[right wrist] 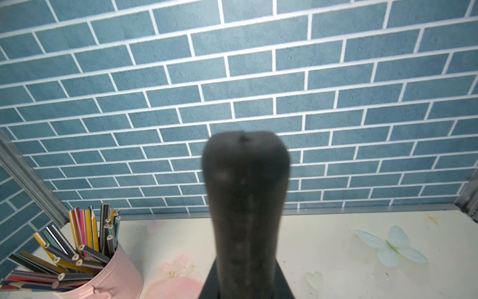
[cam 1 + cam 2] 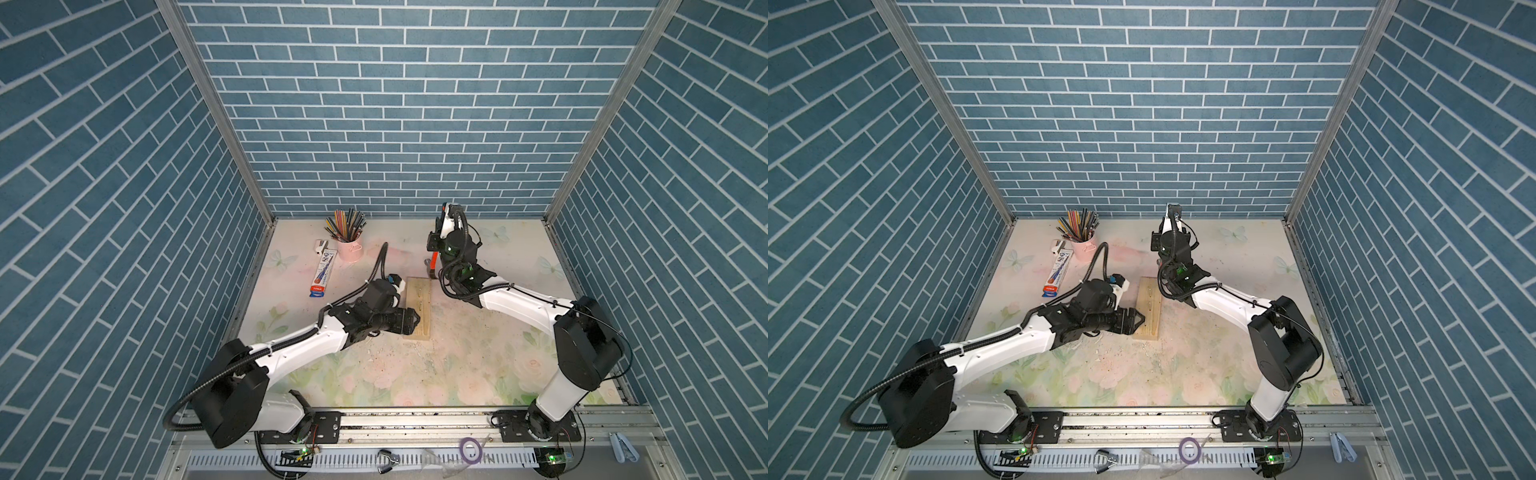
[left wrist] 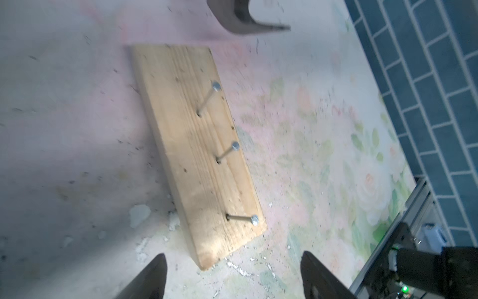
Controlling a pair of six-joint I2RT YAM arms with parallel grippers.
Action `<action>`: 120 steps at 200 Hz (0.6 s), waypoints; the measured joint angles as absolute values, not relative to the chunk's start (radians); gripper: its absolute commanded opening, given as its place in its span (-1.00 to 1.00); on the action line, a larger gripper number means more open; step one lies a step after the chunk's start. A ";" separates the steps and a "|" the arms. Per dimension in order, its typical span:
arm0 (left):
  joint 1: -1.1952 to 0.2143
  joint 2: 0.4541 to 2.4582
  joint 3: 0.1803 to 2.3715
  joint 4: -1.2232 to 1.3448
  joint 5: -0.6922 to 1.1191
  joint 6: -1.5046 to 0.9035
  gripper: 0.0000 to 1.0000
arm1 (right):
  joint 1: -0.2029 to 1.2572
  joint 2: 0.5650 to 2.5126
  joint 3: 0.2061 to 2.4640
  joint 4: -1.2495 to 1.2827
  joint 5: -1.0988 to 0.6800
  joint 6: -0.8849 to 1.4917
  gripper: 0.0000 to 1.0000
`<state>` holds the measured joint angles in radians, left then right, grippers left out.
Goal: Use a claw hammer to pull out a nail
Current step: Remove the nail from the mounting plate.
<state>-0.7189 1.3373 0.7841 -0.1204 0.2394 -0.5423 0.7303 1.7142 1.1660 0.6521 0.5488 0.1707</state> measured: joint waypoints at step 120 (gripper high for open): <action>-0.652 1.529 0.778 -0.139 0.315 -0.622 0.61 | 0.828 1.921 1.123 1.213 0.591 -0.075 -1.00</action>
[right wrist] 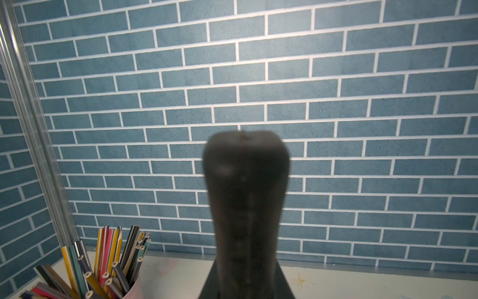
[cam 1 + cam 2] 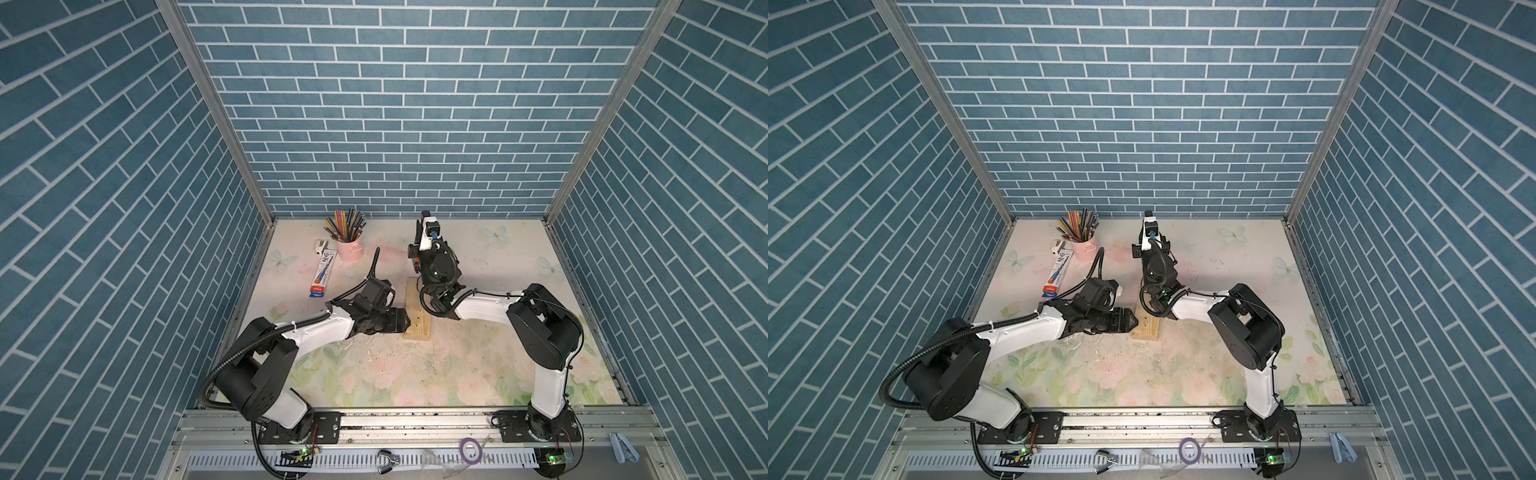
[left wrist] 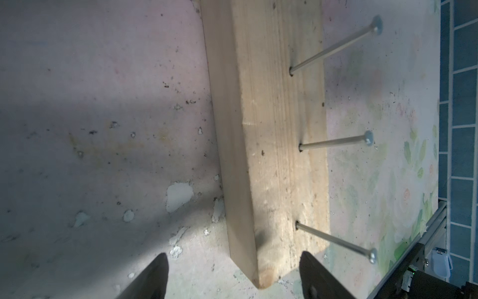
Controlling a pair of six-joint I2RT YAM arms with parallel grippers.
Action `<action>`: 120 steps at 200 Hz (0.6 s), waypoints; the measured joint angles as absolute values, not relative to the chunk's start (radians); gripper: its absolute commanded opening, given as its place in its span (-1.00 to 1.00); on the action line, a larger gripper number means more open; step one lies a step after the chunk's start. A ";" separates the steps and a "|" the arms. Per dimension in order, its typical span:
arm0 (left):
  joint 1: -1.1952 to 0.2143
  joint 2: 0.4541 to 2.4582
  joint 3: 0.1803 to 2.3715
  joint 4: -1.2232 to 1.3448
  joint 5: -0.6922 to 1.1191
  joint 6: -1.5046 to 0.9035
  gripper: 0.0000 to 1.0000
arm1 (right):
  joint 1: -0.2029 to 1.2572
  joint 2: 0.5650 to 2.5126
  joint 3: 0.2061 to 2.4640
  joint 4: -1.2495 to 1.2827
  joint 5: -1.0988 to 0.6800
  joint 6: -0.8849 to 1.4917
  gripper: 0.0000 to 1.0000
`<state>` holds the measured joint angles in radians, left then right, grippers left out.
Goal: Use a claw hammer to pull out a nail
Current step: Remove the nail from the mounting plate.
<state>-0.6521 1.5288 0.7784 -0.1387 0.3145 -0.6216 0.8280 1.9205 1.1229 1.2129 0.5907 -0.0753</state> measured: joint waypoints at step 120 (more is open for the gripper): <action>-0.652 1.602 0.789 -0.118 0.322 -0.659 0.61 | 0.868 1.868 0.982 1.211 0.604 0.010 -1.00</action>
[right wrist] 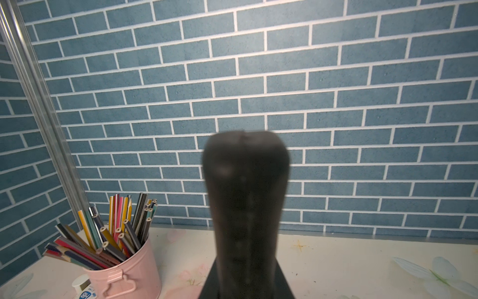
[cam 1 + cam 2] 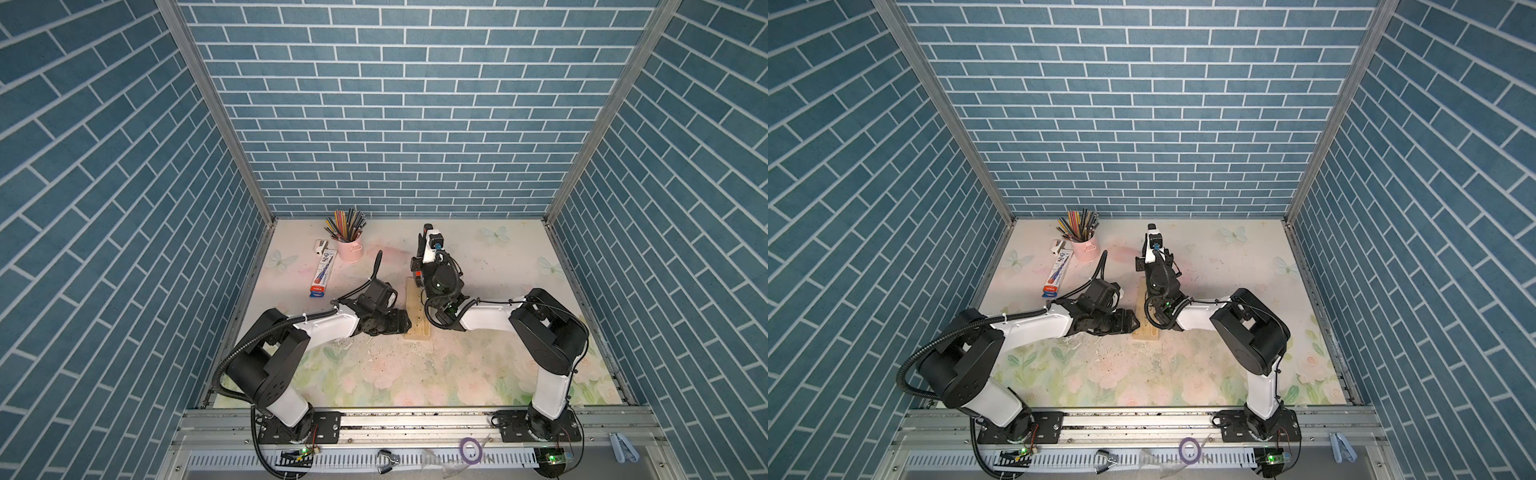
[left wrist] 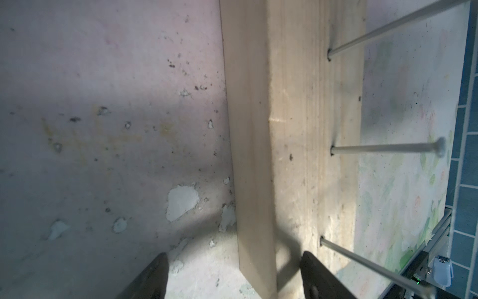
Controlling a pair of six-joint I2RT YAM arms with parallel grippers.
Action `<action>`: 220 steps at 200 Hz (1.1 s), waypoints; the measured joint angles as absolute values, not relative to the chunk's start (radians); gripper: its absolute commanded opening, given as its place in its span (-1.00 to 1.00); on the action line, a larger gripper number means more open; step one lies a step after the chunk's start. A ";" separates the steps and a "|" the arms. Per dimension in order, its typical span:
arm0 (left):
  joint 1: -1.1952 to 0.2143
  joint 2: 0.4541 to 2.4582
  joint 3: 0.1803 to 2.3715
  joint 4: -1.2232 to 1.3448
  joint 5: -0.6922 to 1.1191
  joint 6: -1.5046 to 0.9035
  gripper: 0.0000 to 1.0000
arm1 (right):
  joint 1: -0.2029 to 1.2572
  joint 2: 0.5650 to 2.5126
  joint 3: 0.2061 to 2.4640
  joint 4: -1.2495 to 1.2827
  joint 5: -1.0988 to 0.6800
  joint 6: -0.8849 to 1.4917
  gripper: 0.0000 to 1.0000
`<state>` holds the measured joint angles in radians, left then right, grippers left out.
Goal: Use a claw hammer to pull out a nail
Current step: Remove the nail from the mounting plate.
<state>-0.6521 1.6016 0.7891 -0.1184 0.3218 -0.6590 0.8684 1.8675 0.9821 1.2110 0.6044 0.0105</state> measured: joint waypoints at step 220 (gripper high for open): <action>-0.652 1.628 0.806 -0.098 0.316 -0.688 0.61 | 0.908 1.817 1.035 0.990 0.643 0.004 -1.00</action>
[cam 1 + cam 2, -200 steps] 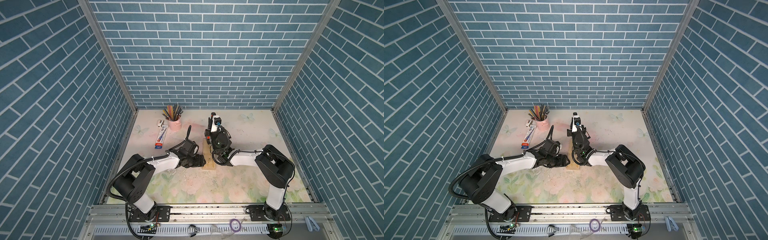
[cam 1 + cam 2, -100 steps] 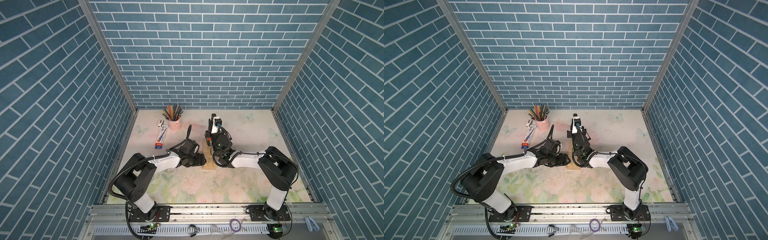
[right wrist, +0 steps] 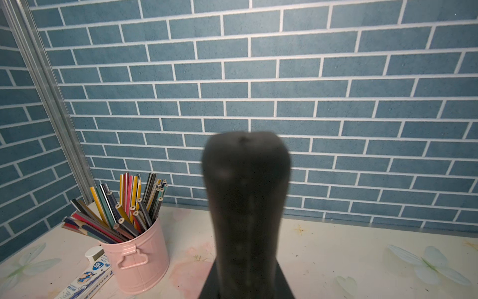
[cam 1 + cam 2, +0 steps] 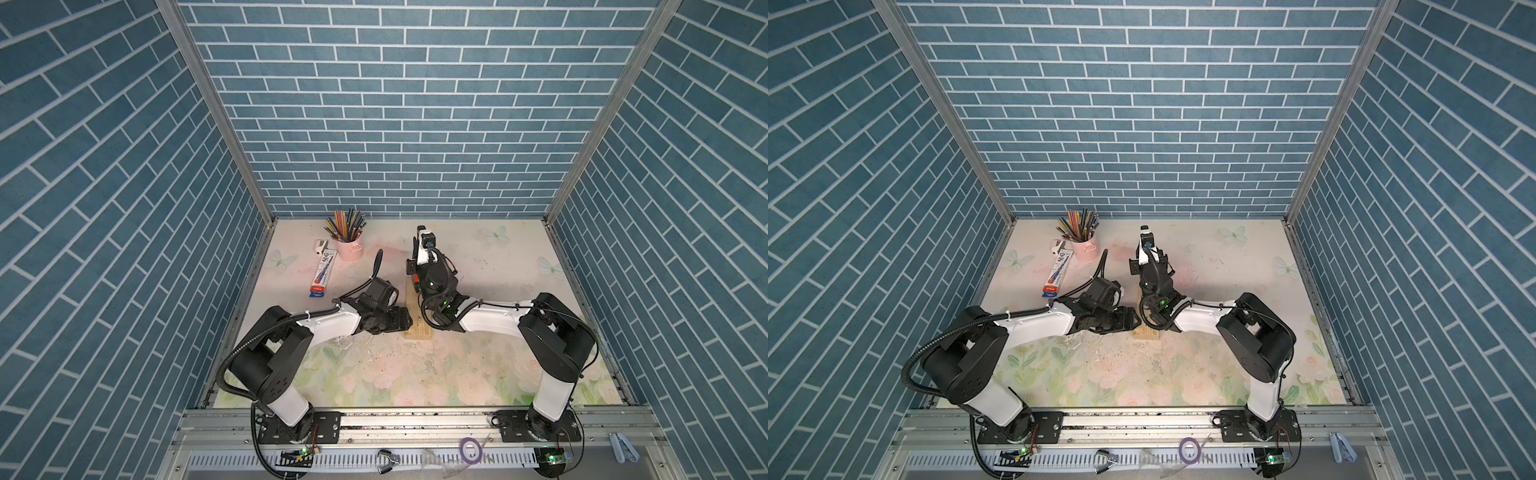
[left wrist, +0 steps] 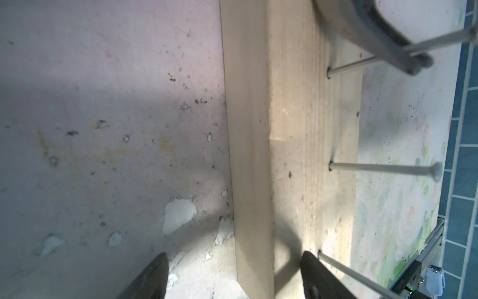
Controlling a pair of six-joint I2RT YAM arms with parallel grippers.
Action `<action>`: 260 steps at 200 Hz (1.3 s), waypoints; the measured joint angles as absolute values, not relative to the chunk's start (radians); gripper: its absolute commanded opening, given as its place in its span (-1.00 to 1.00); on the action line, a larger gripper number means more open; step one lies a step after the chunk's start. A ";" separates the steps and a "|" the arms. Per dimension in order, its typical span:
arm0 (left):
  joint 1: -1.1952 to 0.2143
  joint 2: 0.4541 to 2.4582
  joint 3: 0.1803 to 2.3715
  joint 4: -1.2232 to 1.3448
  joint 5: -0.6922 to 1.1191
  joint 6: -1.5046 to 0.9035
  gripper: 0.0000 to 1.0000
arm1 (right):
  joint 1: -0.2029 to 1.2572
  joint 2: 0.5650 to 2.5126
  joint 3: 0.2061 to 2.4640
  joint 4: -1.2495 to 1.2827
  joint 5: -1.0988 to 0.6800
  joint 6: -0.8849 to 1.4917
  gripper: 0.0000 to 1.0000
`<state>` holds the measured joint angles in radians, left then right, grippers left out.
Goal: Use a claw hammer to pull out a nail
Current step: Remove the nail from the mounting plate.
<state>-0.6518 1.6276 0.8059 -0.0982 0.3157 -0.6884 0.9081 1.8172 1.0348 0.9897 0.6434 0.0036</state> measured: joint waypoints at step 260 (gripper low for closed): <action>-0.652 1.633 0.803 -0.072 0.307 -0.702 0.61 | 0.851 1.840 1.354 0.350 0.586 0.134 -1.00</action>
